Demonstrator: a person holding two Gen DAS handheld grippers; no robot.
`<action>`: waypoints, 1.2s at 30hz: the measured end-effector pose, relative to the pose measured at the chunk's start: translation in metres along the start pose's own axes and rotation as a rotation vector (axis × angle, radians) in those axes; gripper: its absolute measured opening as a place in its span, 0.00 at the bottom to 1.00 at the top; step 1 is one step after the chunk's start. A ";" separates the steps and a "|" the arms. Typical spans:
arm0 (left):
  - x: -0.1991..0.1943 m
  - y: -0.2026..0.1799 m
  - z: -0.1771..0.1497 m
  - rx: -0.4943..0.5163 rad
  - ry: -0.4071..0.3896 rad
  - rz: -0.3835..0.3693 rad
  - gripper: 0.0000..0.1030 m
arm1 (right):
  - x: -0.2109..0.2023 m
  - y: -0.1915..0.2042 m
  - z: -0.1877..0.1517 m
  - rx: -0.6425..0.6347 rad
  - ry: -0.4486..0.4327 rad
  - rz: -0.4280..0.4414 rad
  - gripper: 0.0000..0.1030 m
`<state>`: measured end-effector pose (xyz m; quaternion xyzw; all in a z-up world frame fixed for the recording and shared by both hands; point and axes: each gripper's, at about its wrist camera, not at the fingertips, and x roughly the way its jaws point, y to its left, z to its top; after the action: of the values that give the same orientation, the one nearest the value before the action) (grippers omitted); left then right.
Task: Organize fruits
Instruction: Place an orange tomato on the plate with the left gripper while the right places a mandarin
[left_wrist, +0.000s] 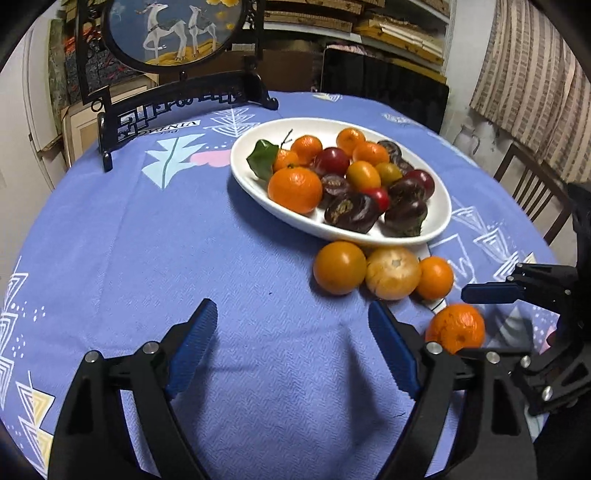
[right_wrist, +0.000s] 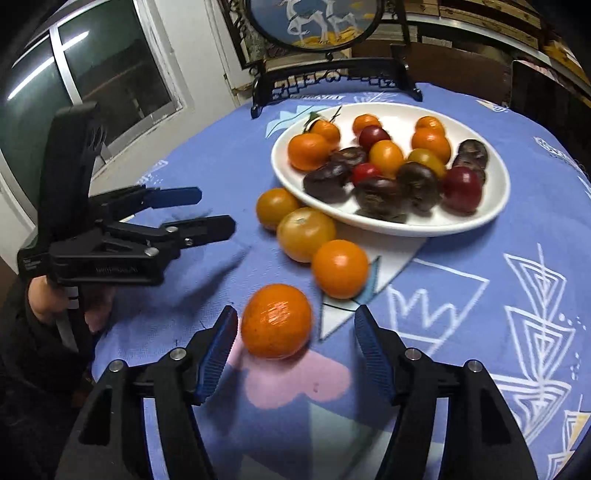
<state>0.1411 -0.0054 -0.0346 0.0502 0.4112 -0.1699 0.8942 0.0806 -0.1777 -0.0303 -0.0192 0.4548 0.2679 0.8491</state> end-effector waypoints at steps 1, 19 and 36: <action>0.002 -0.001 0.000 0.006 0.004 0.006 0.79 | 0.003 0.002 0.000 0.003 0.007 0.008 0.64; 0.041 -0.037 0.027 0.304 0.058 -0.014 0.42 | -0.034 -0.066 -0.023 0.209 -0.144 0.088 0.43; -0.016 -0.033 0.050 0.209 -0.078 -0.115 0.35 | -0.063 -0.082 0.022 0.217 -0.221 0.112 0.43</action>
<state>0.1557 -0.0438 0.0120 0.1126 0.3584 -0.2645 0.8882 0.1081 -0.2691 0.0143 0.1278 0.3851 0.2646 0.8748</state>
